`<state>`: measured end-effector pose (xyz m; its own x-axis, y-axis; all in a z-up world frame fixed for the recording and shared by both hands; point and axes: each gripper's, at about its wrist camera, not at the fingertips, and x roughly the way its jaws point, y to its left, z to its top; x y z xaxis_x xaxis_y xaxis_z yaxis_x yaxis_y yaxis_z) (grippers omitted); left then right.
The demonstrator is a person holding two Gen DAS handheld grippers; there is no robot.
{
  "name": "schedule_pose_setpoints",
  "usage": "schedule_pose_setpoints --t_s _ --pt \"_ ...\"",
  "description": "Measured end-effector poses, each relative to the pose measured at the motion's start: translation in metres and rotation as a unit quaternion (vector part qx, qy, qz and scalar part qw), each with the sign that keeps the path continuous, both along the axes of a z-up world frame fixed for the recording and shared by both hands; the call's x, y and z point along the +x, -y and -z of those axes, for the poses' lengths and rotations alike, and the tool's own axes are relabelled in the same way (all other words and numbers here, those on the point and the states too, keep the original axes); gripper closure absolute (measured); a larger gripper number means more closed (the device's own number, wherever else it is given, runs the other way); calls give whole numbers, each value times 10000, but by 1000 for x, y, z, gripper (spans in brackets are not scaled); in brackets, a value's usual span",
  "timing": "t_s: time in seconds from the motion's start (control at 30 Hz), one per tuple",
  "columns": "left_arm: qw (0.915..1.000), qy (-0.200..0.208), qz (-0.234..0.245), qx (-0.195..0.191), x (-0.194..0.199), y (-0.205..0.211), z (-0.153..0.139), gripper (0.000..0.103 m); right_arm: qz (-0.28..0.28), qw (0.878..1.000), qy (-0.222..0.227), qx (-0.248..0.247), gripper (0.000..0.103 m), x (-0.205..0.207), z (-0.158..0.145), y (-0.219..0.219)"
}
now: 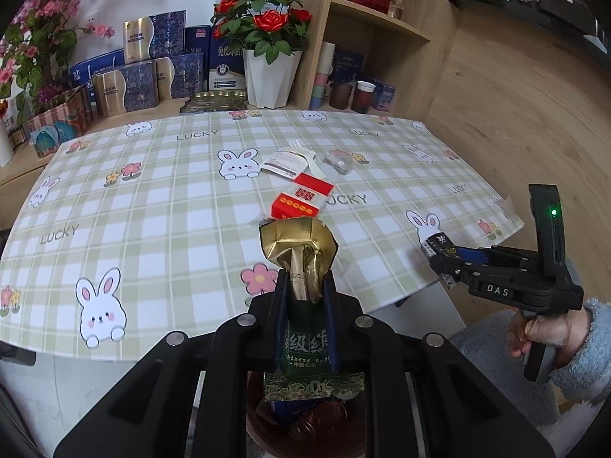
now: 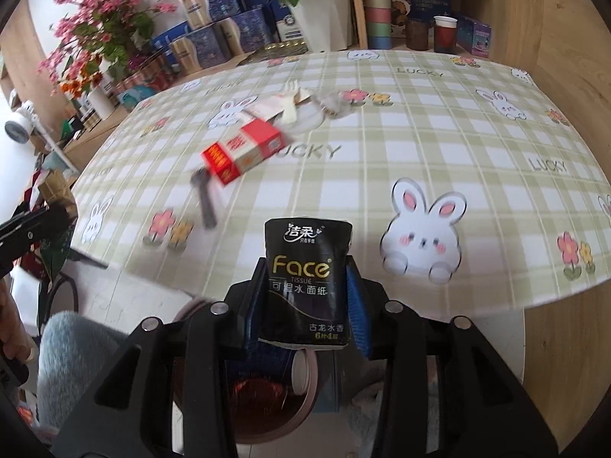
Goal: Collect trash
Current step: 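Carry the snack pack and tissue pack toward the bin with both tools, then open the right tool to drop the tissue pack into the bin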
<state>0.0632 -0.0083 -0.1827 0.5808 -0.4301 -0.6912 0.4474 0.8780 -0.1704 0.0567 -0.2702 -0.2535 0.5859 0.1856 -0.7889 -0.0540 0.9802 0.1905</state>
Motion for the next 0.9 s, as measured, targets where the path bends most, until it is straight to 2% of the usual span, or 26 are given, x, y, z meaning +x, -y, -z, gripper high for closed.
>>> schedule_pose_setpoints --t_s 0.37,0.57,0.9 --pt "9995 -245 -184 -52 -43 -14 24 86 -373 9990 -227 15 63 -36 29 -26" --pt "9987 -358 -342 -83 -55 -24 36 86 -778 9953 -570 -127 63 -41 55 -49" --pt "9971 -536 -520 -168 -58 -35 54 86 -1403 9812 -1254 -430 62 -29 105 -89"
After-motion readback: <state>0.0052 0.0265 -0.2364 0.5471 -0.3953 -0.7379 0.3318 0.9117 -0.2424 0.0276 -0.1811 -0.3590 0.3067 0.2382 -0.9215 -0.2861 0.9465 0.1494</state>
